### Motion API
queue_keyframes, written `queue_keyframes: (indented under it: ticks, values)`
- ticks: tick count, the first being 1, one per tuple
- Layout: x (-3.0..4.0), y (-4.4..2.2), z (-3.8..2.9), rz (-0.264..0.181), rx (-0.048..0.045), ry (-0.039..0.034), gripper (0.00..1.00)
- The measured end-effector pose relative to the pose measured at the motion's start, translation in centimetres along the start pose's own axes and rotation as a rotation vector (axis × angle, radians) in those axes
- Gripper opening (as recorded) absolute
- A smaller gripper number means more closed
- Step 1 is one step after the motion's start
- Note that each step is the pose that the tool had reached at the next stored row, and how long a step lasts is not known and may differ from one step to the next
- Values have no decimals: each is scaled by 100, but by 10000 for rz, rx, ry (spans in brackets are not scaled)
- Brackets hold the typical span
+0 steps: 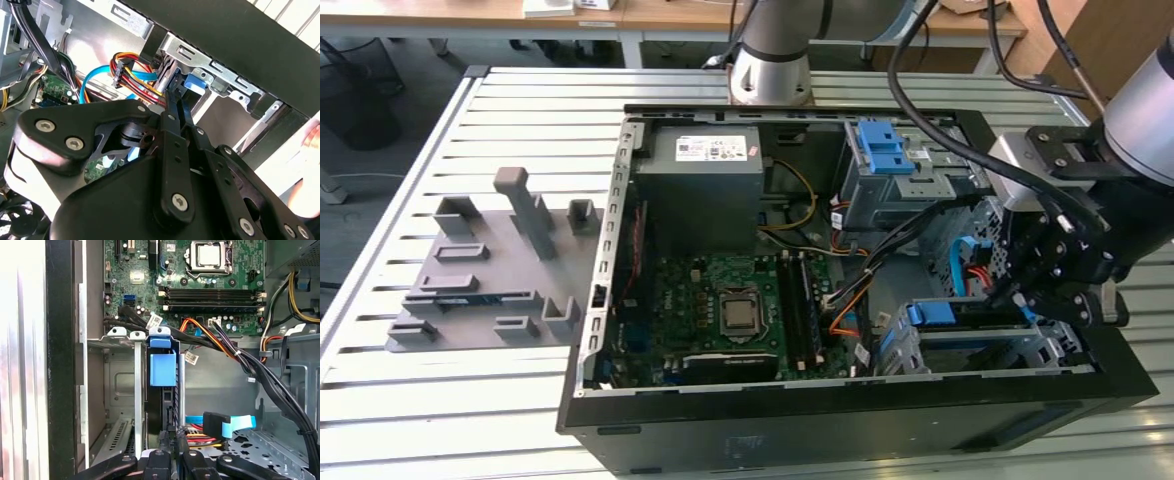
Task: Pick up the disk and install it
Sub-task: 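Insert the first disk wire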
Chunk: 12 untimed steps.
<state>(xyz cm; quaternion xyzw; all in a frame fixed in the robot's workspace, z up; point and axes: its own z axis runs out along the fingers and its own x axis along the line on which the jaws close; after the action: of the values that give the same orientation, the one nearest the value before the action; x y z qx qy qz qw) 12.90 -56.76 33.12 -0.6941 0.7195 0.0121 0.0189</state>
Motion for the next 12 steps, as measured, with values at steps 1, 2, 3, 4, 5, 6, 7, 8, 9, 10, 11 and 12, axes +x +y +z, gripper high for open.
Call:
queue_keyframes:
  ticks: [1,2,3,4,5,6,7,8,9,10,11,12]
  values:
    - [0,0,4,0,0,1,16]
    - [1,0,9,0,0,2,16]
    - [1,0,15,0,0,1,16]
    - [1,0,18,0,0,3,16]
    - [1,0,19,0,0,4,16]
    - [2,0,18,0,0,6,16]
    - [2,0,19,0,0,6,16]
    - [2,0,21,0,0,4,16]
    - [2,0,22,0,0,3,16]
    - [2,0,22,1,0,3,16]
    - [2,0,22,1,0,-1,16]
    - [2,0,18,0,0,-1,17]
